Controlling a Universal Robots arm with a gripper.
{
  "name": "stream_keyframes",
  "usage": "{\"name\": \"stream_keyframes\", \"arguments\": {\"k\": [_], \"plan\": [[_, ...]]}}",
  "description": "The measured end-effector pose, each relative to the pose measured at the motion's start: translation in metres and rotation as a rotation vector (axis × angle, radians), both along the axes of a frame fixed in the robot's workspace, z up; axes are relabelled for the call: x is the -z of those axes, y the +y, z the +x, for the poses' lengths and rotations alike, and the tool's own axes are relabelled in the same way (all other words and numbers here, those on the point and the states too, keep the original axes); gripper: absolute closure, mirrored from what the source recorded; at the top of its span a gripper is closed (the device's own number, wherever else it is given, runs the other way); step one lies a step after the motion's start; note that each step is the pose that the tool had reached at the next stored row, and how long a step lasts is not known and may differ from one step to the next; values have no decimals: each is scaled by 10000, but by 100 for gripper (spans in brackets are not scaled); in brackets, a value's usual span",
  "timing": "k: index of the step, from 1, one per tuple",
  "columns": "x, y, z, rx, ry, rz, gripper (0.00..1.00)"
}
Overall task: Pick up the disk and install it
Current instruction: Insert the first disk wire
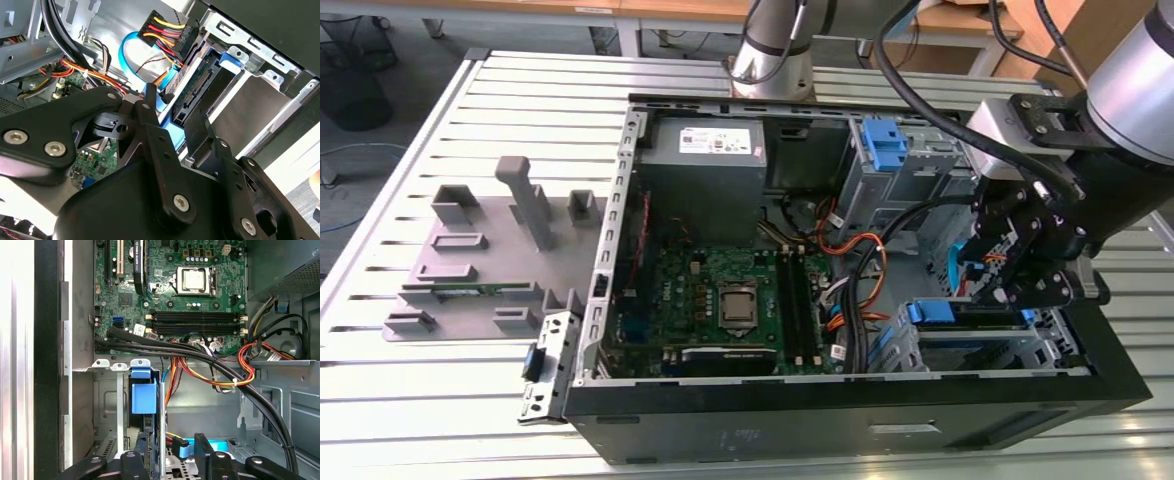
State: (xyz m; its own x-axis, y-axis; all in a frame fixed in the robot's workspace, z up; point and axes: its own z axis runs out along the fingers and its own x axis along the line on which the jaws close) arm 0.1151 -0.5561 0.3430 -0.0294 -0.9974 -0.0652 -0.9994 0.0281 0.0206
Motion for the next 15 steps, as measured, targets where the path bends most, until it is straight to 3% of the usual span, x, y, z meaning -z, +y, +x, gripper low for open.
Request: {"name": "stream_keyframes", "arguments": {"k": [6,11,15], "plan": [[1,0,0,0,0,0,58],[2,0,0,0,0,0,82],[2,0,0,0,0,0,84]]}}
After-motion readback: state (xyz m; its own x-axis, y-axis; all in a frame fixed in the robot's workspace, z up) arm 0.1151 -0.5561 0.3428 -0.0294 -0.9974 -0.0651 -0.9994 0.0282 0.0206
